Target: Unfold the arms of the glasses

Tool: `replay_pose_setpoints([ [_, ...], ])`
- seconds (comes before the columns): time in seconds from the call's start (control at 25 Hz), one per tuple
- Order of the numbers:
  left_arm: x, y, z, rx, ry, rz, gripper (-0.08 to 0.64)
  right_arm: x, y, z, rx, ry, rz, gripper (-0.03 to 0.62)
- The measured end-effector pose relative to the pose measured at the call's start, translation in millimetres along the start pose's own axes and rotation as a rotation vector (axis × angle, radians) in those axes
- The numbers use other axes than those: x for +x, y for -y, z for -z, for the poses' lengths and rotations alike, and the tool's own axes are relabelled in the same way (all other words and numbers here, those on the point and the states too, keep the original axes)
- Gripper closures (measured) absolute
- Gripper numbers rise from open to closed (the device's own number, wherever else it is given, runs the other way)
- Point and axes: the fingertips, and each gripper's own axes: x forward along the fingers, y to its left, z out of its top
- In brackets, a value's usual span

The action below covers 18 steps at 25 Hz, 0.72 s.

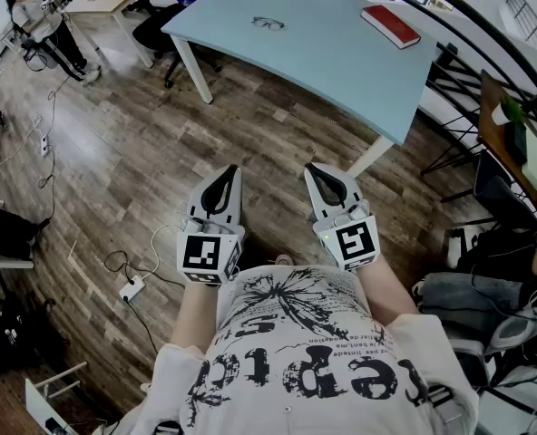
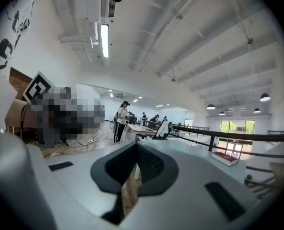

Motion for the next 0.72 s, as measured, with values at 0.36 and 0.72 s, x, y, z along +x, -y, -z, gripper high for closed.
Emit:
replay_pose_setpoints([
  [0.36,5.3,5.2,5.9,-0.006,-0.013,0.012,0.541,-0.2,2.6,6.5,0.005,-0.008,-0.005,0.584],
  [0.72,27.3,-9.0,16.9,-0.017,-0.044,0.039,0.541,20.0,9.3,17.0,0.048,-0.023,0.012,0.583],
])
